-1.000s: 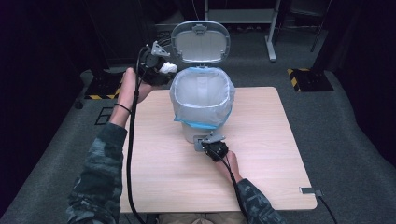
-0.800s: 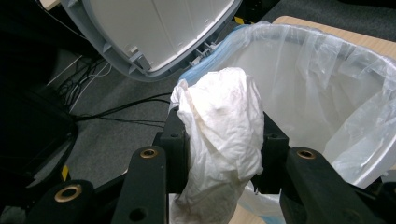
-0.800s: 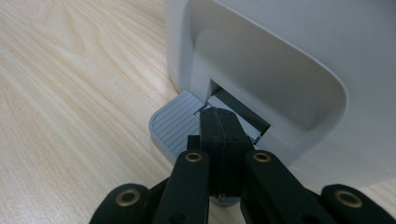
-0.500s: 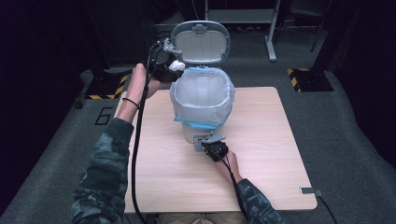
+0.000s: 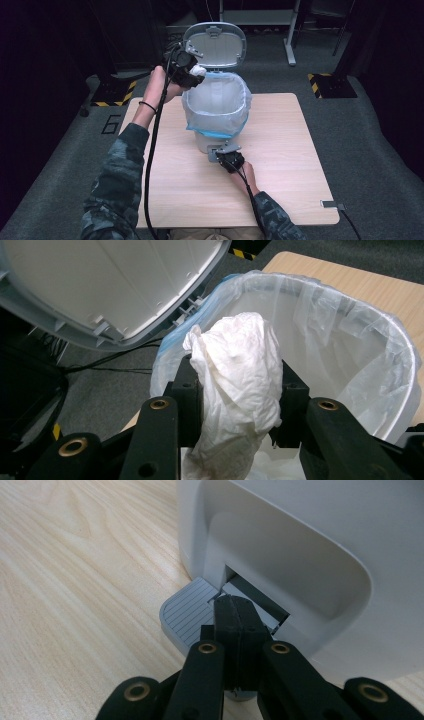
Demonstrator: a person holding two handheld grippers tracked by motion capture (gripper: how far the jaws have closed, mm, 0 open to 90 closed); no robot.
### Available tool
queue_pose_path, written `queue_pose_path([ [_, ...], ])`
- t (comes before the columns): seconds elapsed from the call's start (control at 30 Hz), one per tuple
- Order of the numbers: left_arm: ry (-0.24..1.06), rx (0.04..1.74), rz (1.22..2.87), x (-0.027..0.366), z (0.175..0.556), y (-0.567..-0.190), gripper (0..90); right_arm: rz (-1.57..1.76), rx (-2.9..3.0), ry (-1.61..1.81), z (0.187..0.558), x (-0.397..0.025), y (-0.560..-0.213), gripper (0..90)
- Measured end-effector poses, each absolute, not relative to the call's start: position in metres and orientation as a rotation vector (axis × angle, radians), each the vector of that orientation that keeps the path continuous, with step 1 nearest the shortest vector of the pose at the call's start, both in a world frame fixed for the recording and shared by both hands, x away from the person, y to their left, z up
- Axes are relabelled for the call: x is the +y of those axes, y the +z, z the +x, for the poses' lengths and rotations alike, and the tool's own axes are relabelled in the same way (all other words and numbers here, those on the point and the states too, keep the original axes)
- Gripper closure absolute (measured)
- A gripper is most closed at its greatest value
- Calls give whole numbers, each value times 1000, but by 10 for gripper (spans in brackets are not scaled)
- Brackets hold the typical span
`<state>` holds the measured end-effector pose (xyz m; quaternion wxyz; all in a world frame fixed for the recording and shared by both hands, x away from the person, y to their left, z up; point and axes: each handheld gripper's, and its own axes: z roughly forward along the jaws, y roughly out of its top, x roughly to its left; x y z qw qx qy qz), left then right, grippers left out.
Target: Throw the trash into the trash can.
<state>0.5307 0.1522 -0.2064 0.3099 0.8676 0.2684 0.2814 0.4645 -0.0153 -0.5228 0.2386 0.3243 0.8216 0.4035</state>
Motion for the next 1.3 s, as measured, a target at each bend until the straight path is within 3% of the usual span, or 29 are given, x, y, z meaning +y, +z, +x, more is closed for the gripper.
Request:
queue_pose_path([
  [1.3, 686, 653, 2410, 107, 543, -223, 639, 886, 2247, 1102, 465, -17, -522, 900],
])
